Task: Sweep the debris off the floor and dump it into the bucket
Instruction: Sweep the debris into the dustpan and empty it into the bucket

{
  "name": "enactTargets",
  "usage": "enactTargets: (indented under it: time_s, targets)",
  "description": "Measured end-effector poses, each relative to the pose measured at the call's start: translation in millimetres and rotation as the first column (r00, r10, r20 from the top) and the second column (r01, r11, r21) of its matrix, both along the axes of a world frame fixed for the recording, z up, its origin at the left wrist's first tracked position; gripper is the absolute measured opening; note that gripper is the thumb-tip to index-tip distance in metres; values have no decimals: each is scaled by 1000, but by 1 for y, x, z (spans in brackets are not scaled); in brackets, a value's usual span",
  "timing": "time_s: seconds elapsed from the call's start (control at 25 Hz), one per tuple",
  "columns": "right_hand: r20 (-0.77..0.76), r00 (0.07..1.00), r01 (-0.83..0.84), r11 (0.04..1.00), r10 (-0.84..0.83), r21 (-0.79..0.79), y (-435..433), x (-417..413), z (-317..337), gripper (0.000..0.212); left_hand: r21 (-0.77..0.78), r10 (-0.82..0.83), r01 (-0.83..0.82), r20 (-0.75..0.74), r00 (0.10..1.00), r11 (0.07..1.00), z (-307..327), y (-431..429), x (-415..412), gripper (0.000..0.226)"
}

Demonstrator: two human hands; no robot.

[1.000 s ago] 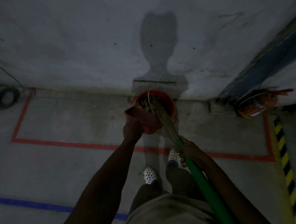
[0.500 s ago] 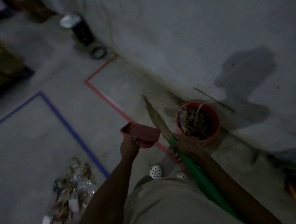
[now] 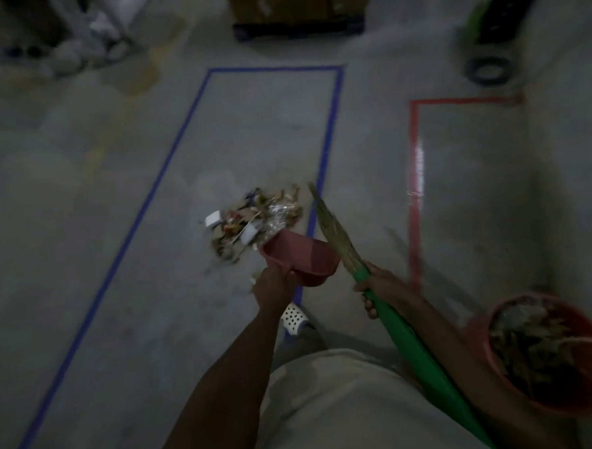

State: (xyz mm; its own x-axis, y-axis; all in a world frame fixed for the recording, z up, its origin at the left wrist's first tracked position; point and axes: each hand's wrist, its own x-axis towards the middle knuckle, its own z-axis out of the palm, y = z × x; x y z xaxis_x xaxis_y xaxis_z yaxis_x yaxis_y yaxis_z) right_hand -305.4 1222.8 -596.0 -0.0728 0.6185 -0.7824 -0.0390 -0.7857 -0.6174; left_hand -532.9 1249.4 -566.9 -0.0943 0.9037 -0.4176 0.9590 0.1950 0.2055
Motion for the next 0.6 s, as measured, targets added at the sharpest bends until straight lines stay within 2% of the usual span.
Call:
enactTargets:
  time_s: [0.2,0.6]
  targets:
    - [9,965,-261,965,262,-22,29,-96,-1,69,-45,380,-378,52,923,925,-16,-36,-104,45]
    - [44,835,-539,833,548,-124,101,-316,-23,55,-53,590,-588,50,806,807,-47,-31,-310,47]
